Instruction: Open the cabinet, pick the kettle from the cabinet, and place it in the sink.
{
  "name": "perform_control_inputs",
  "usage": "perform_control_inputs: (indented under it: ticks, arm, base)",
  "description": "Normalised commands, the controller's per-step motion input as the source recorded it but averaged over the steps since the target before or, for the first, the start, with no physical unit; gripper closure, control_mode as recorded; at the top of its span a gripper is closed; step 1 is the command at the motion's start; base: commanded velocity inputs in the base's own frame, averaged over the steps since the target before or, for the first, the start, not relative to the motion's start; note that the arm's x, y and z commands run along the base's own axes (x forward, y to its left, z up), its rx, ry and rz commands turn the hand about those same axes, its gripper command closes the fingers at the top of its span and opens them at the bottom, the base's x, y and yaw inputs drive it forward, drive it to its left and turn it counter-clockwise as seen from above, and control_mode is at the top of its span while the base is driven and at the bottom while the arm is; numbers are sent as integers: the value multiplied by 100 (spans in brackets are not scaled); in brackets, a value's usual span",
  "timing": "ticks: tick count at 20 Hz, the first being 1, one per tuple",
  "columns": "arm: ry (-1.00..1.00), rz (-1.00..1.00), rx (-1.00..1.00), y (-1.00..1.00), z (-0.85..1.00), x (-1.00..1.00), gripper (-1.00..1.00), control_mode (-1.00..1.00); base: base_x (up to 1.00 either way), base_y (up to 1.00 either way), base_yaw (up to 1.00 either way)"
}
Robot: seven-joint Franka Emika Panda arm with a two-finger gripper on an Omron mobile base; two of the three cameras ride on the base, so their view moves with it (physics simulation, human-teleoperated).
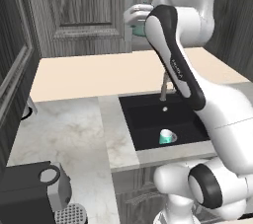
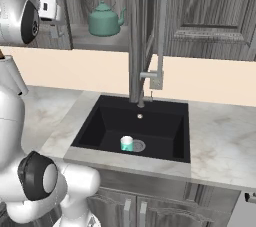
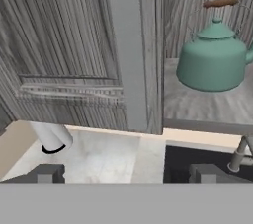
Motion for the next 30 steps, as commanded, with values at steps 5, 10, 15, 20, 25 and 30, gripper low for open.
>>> perform_control_inputs:
  ticks: [5, 10, 15, 20, 25, 30]
  arm:
    - [0, 0, 0, 13, -1, 42, -100, -100]
    - [0, 0, 0, 0, -7, 42, -100, -100]
    - [0, 0, 0, 0, -5, 40, -100, -100]
    - [0, 0, 0, 11, -3, 36, -100, -100]
    - [-1, 0, 0, 23, 0, 33, -100, -100]
    - [0, 0, 0, 13, -1, 30, -100, -100]
  base:
    - [0, 0, 0]
    - [0, 0, 0]
    - [0, 0, 0]
    - [0, 0, 0]
    - [0, 0, 0]
    - [0, 0, 0]
